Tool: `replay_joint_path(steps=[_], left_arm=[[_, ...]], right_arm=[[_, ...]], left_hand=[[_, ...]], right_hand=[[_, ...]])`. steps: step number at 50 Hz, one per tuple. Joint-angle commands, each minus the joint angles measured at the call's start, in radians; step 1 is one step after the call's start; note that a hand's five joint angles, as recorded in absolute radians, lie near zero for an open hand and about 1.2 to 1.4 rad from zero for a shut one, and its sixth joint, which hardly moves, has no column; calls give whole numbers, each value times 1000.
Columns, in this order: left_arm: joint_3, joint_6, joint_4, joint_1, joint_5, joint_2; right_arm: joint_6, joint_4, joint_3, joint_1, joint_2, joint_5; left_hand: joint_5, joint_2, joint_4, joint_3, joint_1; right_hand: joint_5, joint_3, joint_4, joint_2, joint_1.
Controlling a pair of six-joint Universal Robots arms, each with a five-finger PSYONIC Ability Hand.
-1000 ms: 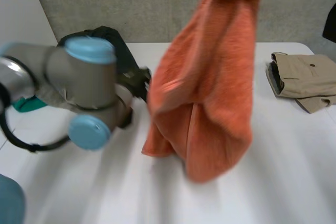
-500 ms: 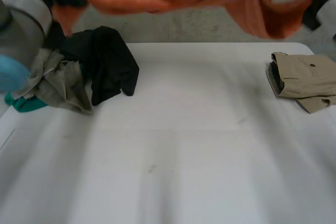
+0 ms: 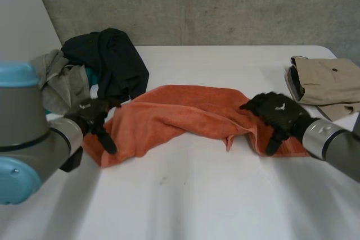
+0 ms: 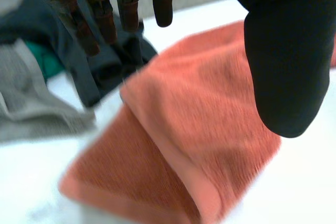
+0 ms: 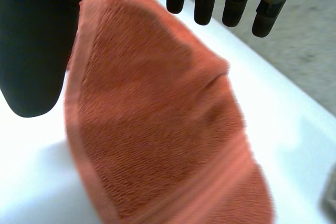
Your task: Fold the laundry.
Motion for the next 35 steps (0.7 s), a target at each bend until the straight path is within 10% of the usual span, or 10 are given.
replay_joint_path(steps=[1, 27, 35], left_arm=[[6, 59, 1, 14, 25, 82], [206, 117, 10, 1, 126, -56], [218, 112, 16, -19, 128, -76]], right_arm=[[247, 18, 11, -36, -181, 93], [695, 2, -40, 167, 52, 413], [705, -59, -155, 203, 120, 513]], left_hand=[[-52, -52, -51, -69, -62], [-52, -52, -51, -69, -62], [-52, -52, -51, -69, -62]], right_hand=[[-40, -33, -38, -31, -42], [394, 401, 396, 403, 392], [1181, 1189, 1184, 1190, 1180]])
